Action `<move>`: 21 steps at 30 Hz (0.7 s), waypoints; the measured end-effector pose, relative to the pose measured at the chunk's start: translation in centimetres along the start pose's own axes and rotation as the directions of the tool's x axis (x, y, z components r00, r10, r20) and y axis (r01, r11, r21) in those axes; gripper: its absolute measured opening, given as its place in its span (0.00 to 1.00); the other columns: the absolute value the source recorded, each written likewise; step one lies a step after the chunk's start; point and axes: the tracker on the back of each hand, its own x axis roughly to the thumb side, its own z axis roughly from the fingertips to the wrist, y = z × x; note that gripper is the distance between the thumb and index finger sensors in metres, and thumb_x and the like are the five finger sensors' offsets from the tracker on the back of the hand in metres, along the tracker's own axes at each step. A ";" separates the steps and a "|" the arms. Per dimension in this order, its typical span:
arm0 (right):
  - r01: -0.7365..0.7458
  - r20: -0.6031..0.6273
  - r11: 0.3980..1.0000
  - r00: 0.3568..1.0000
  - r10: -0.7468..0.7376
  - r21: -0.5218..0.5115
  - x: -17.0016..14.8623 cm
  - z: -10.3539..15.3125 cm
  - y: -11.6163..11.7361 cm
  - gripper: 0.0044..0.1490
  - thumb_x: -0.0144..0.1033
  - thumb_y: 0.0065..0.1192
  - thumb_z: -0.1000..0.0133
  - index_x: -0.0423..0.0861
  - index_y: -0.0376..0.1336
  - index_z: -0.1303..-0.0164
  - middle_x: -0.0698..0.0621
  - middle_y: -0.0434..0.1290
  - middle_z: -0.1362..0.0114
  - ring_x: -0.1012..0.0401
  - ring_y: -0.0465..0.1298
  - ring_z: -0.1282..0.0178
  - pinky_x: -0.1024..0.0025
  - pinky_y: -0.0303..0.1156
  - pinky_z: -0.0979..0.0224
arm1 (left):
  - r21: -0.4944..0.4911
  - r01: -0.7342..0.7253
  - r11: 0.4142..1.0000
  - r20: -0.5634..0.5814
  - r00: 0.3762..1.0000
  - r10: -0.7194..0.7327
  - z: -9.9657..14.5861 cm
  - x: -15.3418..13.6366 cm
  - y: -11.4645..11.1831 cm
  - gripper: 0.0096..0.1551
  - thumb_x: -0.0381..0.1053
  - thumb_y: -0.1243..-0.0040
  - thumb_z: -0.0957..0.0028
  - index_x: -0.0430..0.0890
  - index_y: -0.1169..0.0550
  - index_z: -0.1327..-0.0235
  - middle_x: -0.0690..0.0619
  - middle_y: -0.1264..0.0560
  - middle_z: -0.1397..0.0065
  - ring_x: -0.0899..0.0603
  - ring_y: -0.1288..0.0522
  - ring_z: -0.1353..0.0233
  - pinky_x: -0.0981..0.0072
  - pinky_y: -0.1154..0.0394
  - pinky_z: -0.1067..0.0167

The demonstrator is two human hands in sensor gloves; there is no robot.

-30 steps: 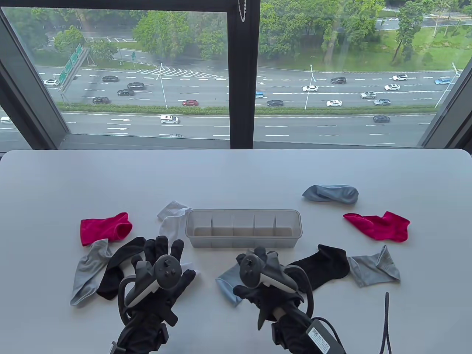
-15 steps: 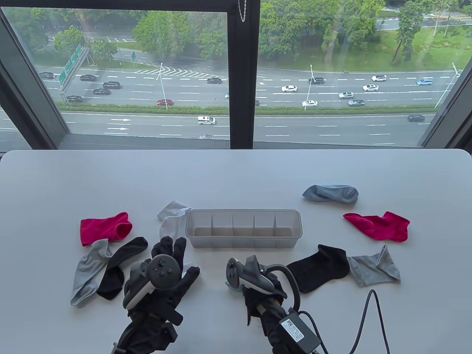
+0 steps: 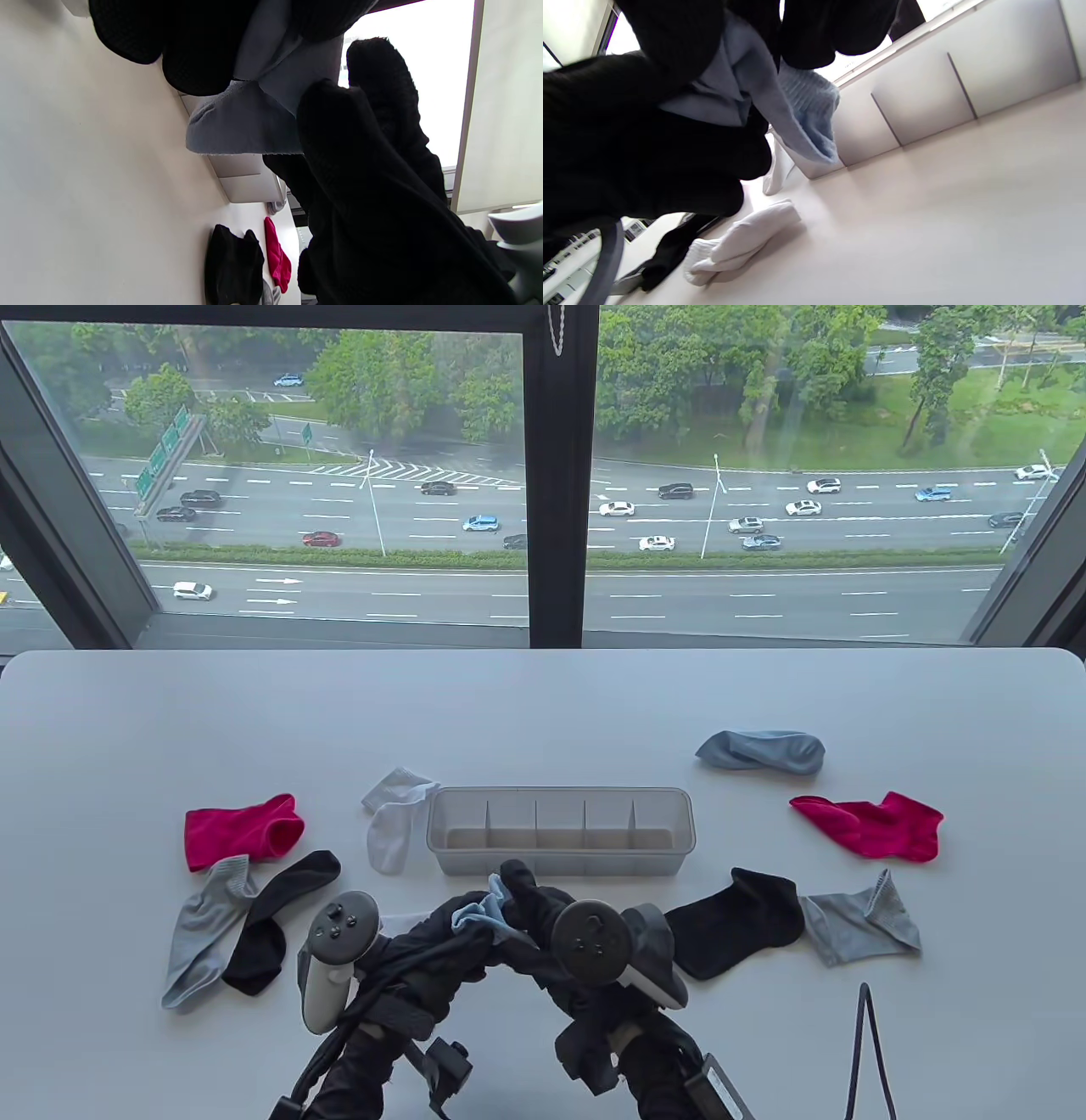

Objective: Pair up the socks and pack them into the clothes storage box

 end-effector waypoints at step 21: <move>0.079 -0.153 0.963 0.981 -0.122 -0.259 -4.2 0.7 -3.7 0.26 0.43 0.63 0.39 0.55 0.59 0.31 0.52 0.77 0.38 0.55 0.78 0.37 0.47 0.68 0.23 | 0.177 0.609 0.773 -0.229 0.790 -0.569 0.9 1.9 1.1 0.21 0.42 0.43 0.40 0.41 0.25 0.34 0.37 0.21 0.35 0.31 0.20 0.39 0.33 0.28 0.38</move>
